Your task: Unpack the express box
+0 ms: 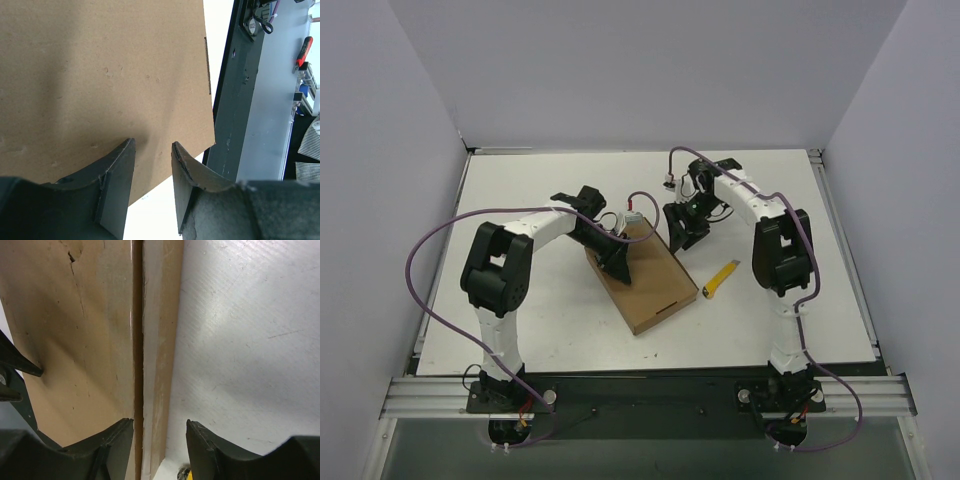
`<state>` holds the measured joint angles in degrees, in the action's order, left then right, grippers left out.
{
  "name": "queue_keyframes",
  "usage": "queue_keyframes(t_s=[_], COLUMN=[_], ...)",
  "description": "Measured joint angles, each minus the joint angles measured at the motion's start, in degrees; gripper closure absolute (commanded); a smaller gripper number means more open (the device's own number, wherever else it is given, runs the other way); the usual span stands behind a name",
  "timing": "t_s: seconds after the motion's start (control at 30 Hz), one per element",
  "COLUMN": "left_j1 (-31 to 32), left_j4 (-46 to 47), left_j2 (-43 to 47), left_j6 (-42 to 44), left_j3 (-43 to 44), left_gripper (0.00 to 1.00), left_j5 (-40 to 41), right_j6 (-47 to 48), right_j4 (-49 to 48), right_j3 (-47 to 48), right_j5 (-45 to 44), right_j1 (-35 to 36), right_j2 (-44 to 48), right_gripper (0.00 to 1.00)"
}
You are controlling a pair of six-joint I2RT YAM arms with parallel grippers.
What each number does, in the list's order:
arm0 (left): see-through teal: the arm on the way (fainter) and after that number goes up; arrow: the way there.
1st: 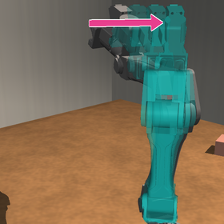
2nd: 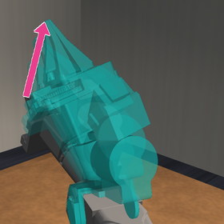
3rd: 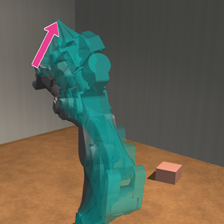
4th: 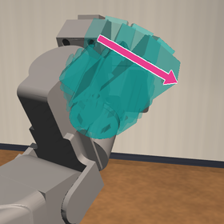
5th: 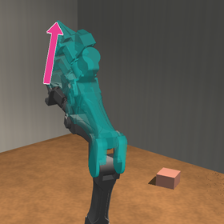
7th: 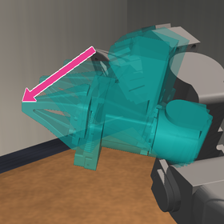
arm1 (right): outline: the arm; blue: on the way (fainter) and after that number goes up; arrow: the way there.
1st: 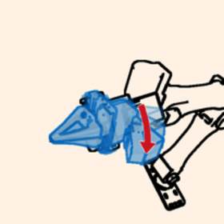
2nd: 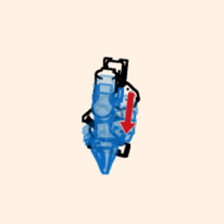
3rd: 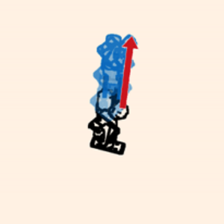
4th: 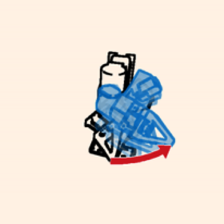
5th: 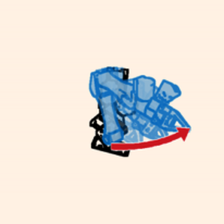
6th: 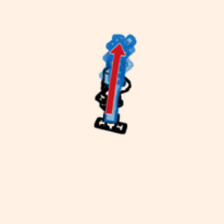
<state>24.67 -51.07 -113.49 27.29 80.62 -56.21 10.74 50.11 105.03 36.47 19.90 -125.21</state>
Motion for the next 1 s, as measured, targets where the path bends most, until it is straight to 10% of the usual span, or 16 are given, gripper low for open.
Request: queue_keyframes(t_s=[1.0], left_j1=[0.2], left_j4=[-0.63], left_j2=[-0.15], left_j6=[0.04], left_j3=[0.52], left_gripper=[0.54], left_j5=[0.24], right_j6=[2.01], right_j4=[-0.98], right_j3=[-1.2], right_j5=[-17.42], right_j1=[-2.25], right_j2=[-2.21], right_gripper=[0.59])
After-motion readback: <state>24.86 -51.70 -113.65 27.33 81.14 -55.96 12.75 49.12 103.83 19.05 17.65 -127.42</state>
